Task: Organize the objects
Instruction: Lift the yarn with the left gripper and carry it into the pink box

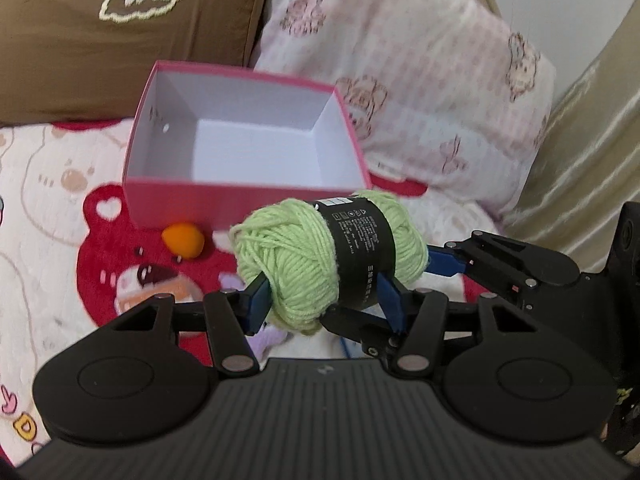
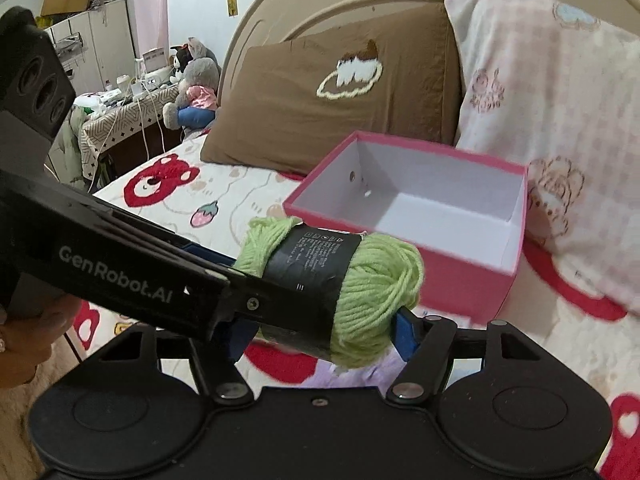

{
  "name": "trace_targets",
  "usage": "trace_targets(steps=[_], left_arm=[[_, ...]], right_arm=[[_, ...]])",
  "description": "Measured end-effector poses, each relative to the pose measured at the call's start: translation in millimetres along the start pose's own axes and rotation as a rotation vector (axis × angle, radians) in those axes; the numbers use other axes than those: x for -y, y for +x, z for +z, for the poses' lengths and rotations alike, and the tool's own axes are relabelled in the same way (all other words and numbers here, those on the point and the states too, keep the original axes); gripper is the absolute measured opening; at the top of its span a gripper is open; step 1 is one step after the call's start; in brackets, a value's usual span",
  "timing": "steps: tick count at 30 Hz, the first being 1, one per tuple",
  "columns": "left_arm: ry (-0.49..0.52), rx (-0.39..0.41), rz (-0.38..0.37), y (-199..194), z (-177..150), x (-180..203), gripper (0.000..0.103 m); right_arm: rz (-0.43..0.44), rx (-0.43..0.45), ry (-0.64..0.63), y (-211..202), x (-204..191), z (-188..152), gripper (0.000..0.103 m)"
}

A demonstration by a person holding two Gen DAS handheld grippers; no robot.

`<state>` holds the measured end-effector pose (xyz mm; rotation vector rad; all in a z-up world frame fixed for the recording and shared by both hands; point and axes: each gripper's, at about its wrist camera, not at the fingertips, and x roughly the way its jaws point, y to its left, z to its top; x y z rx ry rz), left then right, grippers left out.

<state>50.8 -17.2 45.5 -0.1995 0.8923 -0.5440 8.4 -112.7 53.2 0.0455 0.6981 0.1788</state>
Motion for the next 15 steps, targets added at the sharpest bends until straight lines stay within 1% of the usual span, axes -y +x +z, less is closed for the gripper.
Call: trace_targets(steps=[2,4,8,10,12,15], left_arm=[[-0.005,0.002,-0.004,-0.8,11.0,1.2,0.055],[-0.034,-0.005,-0.017,0.6,23.4,-4.0,0.055],[-0.053,0.015,-0.026,6.1,47.1,-13.7,0.055],[-0.056,0.018,-0.033,11.2,60.2,-17.8,0.055],[-0.067,0.01,-0.049,17.0,72.7,-22.1,0.055],[-0.102,0.001,-0.092,27.2,89.9,-30.6,0.055]], right_arm=[[-0.011,0.008,-0.018,-2.7,3.2,13.2,0.071],[-0.016,0.006,-0.025,-3.5,6.2,24.1,0.071],[-0.016,-0.006,0.015,4.5,18.2,48.3,0.071],[-0.017,-0.02,0.03,11.0,24.2,61.6,0.071],[-0.029,-0.031,0.01,16.2,26.7,73.2,0.071],[-0.05,-0.084,-0.001,25.9,35.5,95.4,0.071]])
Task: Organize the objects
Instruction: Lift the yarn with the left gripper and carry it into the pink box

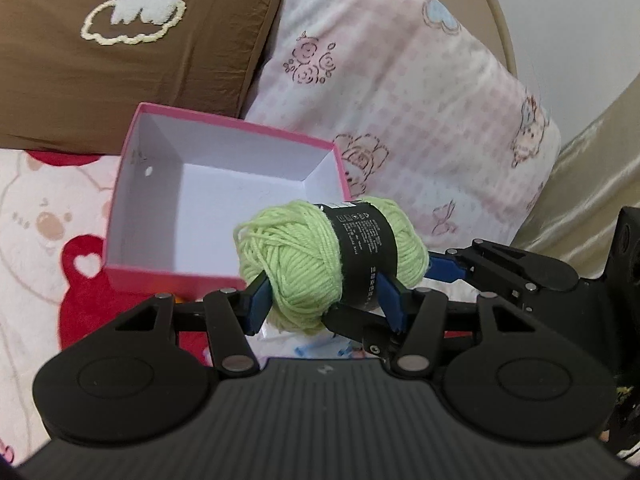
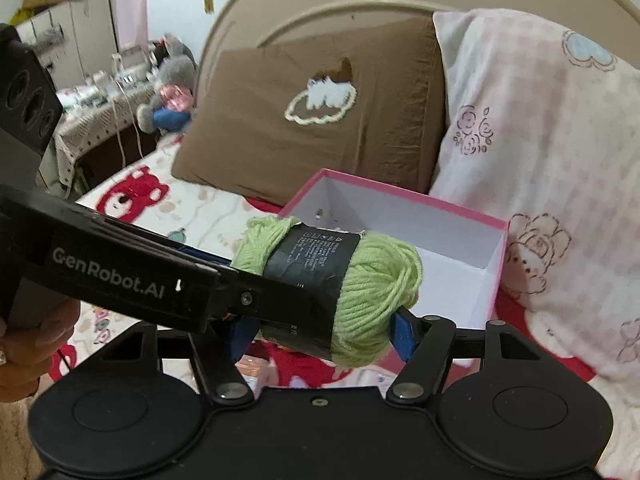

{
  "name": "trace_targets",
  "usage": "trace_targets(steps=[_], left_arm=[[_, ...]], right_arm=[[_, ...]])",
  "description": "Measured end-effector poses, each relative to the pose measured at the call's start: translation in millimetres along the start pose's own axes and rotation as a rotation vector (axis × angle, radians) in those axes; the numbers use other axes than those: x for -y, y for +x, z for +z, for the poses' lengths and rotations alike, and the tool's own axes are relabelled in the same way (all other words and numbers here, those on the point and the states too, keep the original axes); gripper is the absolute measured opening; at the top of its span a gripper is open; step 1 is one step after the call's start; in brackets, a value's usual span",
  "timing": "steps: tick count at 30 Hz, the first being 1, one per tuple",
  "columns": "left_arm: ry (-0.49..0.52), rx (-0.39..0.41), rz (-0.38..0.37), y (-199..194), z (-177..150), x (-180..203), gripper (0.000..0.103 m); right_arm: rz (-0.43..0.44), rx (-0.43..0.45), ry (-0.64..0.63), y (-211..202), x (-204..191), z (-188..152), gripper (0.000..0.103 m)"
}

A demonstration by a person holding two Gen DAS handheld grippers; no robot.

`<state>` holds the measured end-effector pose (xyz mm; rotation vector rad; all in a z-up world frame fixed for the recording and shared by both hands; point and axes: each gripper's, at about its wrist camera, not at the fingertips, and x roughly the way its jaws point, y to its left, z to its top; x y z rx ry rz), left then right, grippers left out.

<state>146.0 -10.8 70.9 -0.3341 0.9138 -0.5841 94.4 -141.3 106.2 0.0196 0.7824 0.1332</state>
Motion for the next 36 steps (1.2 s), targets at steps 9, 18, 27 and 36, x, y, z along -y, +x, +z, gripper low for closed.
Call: trace_targets(steps=[9,18,27,36], left_arm=[[0.016,0.006,0.019,47.9,37.3,-18.4,0.055],[0.062,0.005,0.029,105.9,55.4,-30.9,0.053],[0.04,-0.012,0.053,157.3,63.8,-51.9,0.053],[-0.016,-0.069,0.068,197.2,81.3,-75.3,0.053]], right_arm=[[-0.016,-0.012,-0.059,35.9,29.1,27.6,0.071],[-0.027,0.079,0.069,80.7,74.7,8.9,0.071],[-0.116,0.05,0.042,130.9,88.9,1.5,0.071],[-0.146,-0.049,-0.012,176.1,101.1,17.2,0.071]])
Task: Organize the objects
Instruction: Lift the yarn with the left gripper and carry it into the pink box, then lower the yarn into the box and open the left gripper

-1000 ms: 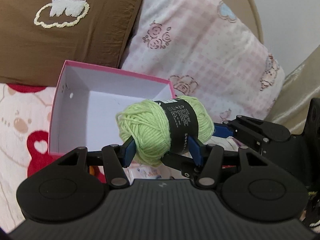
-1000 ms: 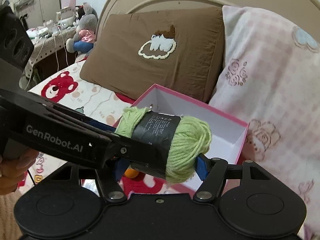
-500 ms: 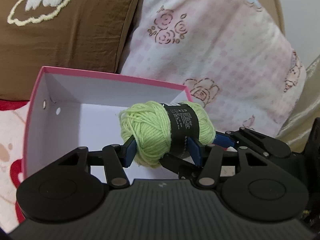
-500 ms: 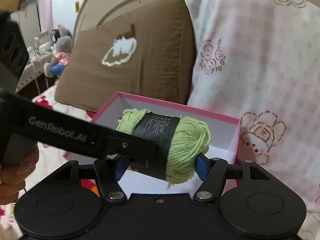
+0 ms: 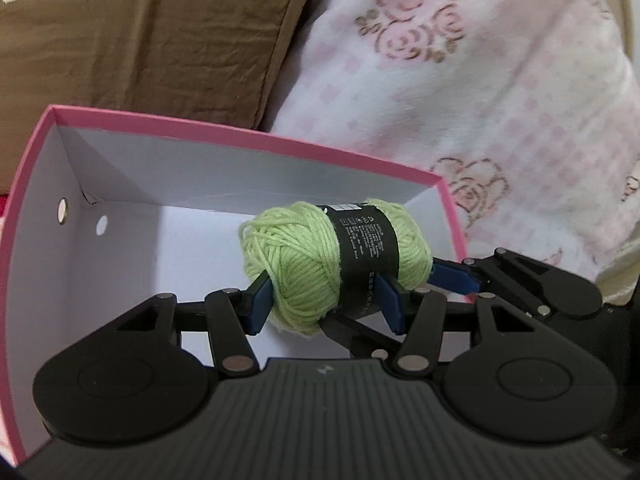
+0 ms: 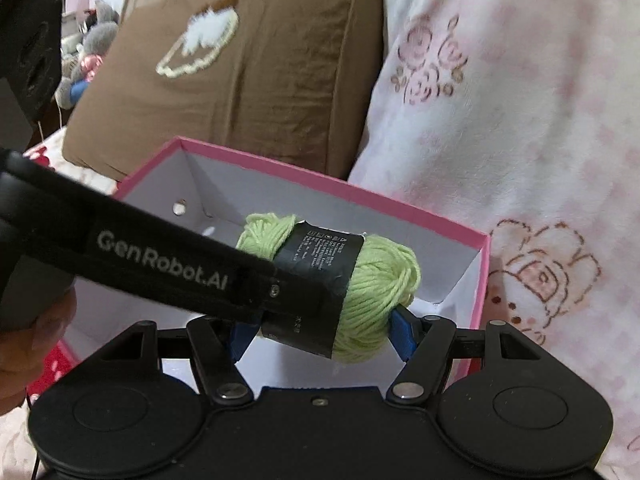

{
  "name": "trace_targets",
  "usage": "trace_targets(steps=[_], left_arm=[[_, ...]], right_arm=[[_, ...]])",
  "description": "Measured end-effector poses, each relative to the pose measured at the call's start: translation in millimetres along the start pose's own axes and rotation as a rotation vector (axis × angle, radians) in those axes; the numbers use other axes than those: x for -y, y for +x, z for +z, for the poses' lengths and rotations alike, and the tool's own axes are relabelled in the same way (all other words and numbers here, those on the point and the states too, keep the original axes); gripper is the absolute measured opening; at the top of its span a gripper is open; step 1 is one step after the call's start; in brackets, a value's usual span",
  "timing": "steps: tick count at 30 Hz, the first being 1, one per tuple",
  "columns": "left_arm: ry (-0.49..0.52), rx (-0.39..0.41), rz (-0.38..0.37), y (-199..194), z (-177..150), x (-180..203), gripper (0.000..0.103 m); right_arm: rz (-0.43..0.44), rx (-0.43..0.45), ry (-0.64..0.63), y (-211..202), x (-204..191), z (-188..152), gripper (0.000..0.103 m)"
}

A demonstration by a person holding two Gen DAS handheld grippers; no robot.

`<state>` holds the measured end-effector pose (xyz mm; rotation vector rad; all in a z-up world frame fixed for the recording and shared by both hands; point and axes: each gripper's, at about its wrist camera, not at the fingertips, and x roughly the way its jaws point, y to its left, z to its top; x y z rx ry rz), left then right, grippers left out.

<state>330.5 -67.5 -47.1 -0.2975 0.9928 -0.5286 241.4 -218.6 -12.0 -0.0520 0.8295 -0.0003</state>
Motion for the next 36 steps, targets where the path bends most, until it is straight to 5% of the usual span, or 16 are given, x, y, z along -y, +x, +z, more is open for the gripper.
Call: trace_targets(steps=[13,22,27,36], left_arm=[[-0.045,-0.049,0.015,27.1,5.6,-14.1,0.045],[-0.081,-0.056,-0.032,41.9,9.8,-7.3,0.044],[-0.073,-0.044,0.006,38.3,11.9,-6.3,0.046],[-0.141,-0.043,0.013,35.0,3.7,-19.8,0.027]], right_arm=[[-0.008,-0.13,-0.118,31.2,2.3,6.9,0.072],[-0.14,-0.126,-0.201,34.4,-3.8,-0.8,0.058],[-0.16,-0.123,-0.189,34.4,3.5,-2.4,0.052],[-0.168,-0.106,-0.146,32.7,6.2,-2.2,0.051]])
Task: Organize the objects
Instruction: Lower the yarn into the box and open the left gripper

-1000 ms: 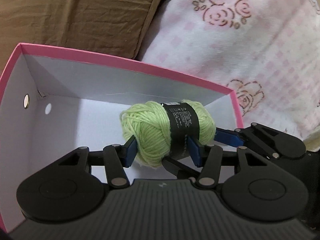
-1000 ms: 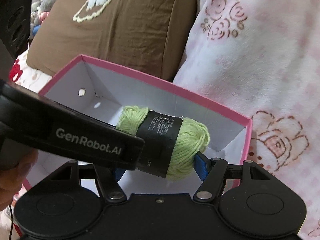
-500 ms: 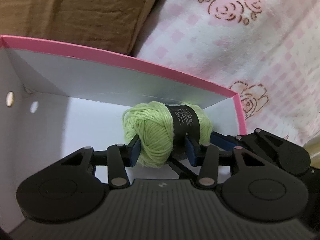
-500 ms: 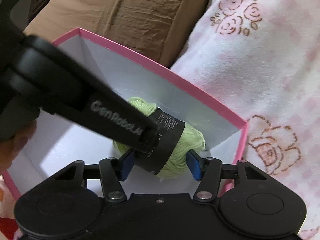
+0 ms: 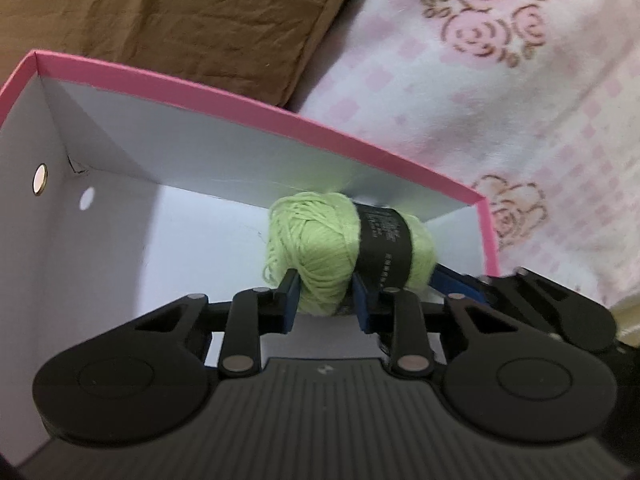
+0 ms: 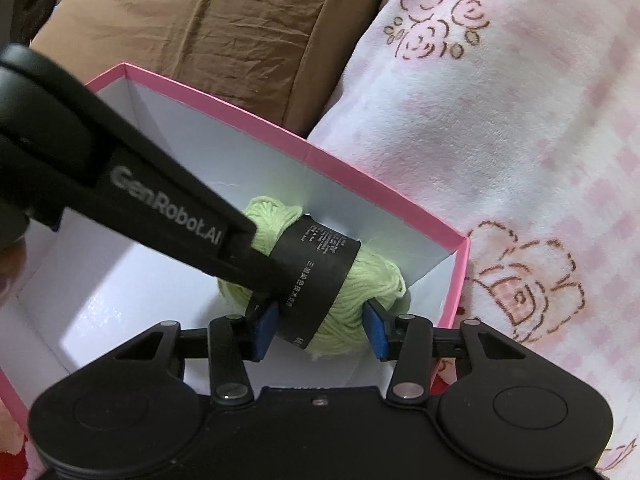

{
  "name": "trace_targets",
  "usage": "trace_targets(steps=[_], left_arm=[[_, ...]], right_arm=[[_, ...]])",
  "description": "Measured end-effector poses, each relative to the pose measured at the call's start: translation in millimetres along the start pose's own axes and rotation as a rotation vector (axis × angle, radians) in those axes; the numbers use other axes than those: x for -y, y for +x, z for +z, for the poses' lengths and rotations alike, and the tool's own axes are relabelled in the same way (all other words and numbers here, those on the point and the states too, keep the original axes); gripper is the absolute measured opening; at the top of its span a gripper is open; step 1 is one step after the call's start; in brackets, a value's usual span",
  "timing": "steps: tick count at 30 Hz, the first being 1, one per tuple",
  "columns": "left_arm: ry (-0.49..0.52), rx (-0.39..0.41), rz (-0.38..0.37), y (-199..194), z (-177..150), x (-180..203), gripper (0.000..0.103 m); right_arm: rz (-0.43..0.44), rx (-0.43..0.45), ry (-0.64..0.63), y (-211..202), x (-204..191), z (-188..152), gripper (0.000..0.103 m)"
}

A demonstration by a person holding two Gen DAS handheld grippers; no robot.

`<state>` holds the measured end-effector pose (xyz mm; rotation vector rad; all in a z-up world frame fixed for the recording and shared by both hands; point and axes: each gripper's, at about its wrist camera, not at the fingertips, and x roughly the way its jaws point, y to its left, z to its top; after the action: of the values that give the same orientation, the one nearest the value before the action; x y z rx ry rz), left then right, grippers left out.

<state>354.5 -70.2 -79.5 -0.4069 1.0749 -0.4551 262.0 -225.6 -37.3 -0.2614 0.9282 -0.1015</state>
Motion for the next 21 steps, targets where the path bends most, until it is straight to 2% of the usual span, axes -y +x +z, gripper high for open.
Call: trace_targets(steps=[4,8,12,16,21], left_arm=[[0.008,0.007,0.007,9.1,-5.1,6.1,0.027],[-0.003,0.0,0.034,16.5,-3.3,16.3,0.027],[0.03,-0.001,0.068,9.3,-6.9,20.3,0.029],[0.015,-0.024,0.064,-0.3,-12.0,14.0,0.03],[0.031,-0.005,0.095,-15.8,-22.4,6.6,0.031]], right_arm=[[0.008,0.015,0.008,-3.8,3.9,-6.5,0.044],[-0.043,0.021,-0.04,-5.3,5.5,-13.6,0.033],[-0.053,0.018,-0.034,-5.0,8.4,-14.3,0.032],[-0.01,0.033,0.037,-21.2,15.1,-21.6,0.035],[0.033,0.036,0.096,-38.0,15.2,-31.4,0.036]])
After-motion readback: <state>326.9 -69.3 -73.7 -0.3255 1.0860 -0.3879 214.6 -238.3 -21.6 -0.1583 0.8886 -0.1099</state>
